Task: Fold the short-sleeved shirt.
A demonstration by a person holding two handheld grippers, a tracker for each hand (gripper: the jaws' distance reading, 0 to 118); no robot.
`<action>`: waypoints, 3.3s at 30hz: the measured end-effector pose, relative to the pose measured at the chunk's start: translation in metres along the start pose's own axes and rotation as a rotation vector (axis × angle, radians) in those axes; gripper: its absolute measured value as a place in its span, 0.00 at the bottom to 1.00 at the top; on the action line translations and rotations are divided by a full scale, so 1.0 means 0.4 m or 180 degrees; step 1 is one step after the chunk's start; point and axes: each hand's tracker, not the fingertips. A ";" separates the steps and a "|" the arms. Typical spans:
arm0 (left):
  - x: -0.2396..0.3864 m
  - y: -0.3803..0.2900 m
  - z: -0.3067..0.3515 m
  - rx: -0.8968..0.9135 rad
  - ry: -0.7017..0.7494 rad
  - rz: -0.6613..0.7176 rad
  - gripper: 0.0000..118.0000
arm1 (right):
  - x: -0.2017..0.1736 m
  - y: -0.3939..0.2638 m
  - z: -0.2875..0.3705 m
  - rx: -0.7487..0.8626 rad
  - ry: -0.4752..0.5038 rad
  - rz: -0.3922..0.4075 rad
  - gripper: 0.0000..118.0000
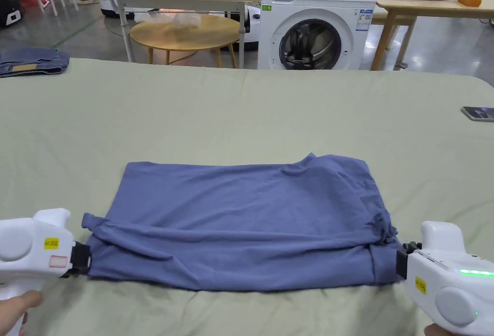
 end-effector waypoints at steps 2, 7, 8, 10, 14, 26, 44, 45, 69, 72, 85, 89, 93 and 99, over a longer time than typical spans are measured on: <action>-0.003 -0.016 0.016 0.0047 -0.0018 0.0028 0.00 | 0.029 0.001 -0.020 -0.0163 -0.0009 0.0085 0.03; -0.020 -0.027 0.004 0.0060 -0.0093 0.0127 0.00 | 0.070 0.010 -0.074 -0.0456 0.0119 0.0084 0.53; -0.011 -0.036 0.009 0.0063 -0.0092 0.0146 0.00 | 0.071 0.012 -0.087 -0.0506 0.0153 0.0077 0.63; -0.010 -0.045 -0.001 0.0026 -0.0090 0.0150 0.00 | 0.070 0.015 -0.126 -0.0701 0.0258 0.0032 0.66; -0.002 -0.049 -0.019 -0.0007 -0.0058 0.0140 0.00 | 0.038 0.013 -0.198 -0.0961 0.0279 0.0232 0.66; 0.006 -0.038 0.026 0.0097 -0.0078 0.0117 0.00 | -0.014 0.044 -0.084 -0.0767 0.0240 0.0423 0.10; -0.006 -0.196 0.135 0.0131 -0.0145 0.0058 0.00 | 0.040 -0.082 0.139 -0.1049 0.0143 0.0292 0.10; -0.008 -0.217 0.130 0.0107 -0.0135 0.0079 0.00 | 0.042 -0.107 0.133 -0.1086 0.0111 0.0284 0.10; 0.103 -0.146 0.150 0.0668 -0.0216 -0.0006 0.38 | -0.068 -0.010 0.152 -0.0090 -0.0027 0.0176 0.68; 0.140 -0.130 0.155 0.1004 -0.0229 -0.0142 0.38 | -0.122 -0.001 0.153 0.0289 0.0144 0.0123 0.62; 0.169 0.033 0.101 0.1273 0.0016 -0.0122 0.00 | -0.247 0.036 0.102 0.0419 0.0286 -0.0002 0.00; 0.124 0.159 0.035 0.0890 -0.0004 -0.0051 0.00 | -0.240 0.043 0.067 0.0318 0.0278 -0.0012 0.00; 0.058 0.298 -0.069 0.0407 -0.0172 0.0126 0.00 | -0.233 0.047 0.032 0.0196 0.0260 0.0009 0.00; 0.038 0.418 -0.174 -0.0145 -0.0218 0.0159 0.59 | -0.229 0.039 -0.004 0.0025 0.0255 0.0058 0.00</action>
